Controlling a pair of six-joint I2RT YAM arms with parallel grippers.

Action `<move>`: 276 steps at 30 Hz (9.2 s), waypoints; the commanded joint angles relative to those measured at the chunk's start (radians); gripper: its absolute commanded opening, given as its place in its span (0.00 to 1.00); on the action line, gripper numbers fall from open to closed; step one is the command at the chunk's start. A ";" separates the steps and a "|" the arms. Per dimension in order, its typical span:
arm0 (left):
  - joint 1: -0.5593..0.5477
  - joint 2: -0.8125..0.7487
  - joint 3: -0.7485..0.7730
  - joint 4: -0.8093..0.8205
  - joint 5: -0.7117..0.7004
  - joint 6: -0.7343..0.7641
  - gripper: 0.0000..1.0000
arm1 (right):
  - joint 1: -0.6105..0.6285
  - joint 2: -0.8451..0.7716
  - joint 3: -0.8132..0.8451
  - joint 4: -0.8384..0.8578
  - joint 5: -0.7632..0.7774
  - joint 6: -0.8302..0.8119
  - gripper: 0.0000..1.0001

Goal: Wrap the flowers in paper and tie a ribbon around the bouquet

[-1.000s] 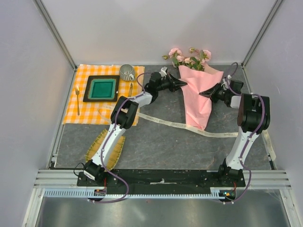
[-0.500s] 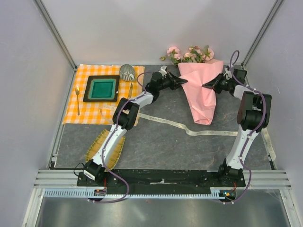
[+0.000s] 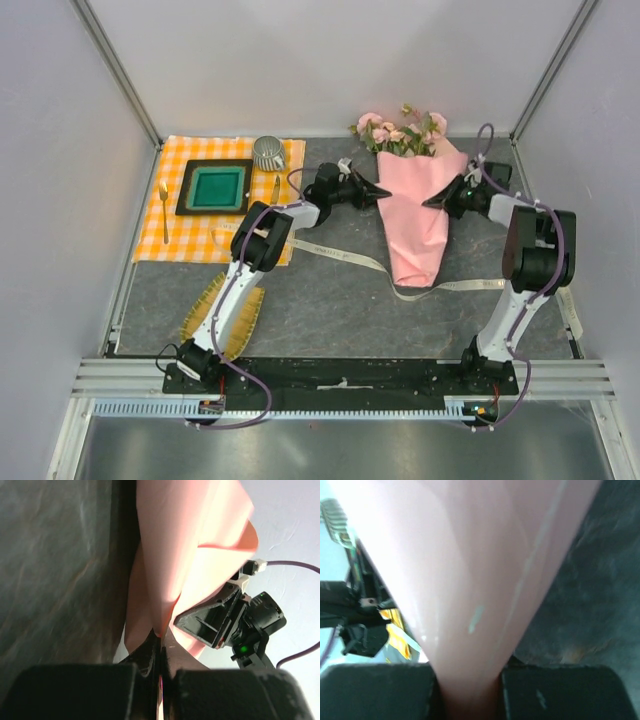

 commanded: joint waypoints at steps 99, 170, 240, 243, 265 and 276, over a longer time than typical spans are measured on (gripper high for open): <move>0.160 -0.727 -0.509 -1.421 -0.974 0.275 0.36 | -0.205 -0.743 -0.470 -0.429 1.036 0.098 0.00; 0.011 -1.189 -0.902 -1.101 -0.856 0.815 0.02 | 0.063 -0.998 -0.409 -0.521 0.834 -0.050 0.00; -0.101 -0.875 -0.615 -0.855 0.173 0.941 0.02 | 0.665 -0.815 -0.591 -0.127 0.456 -0.269 0.47; -0.101 -0.868 -0.618 -0.838 0.196 0.932 0.02 | 0.674 -0.791 -0.596 -0.105 0.448 -0.263 0.46; -0.101 -0.772 -0.572 -0.766 0.268 0.863 0.02 | 0.720 -0.757 -0.636 -0.083 0.399 -0.240 0.16; -0.166 -0.634 -0.382 -0.997 0.141 0.976 0.02 | 0.725 -0.967 -0.700 -0.083 0.419 -0.226 0.00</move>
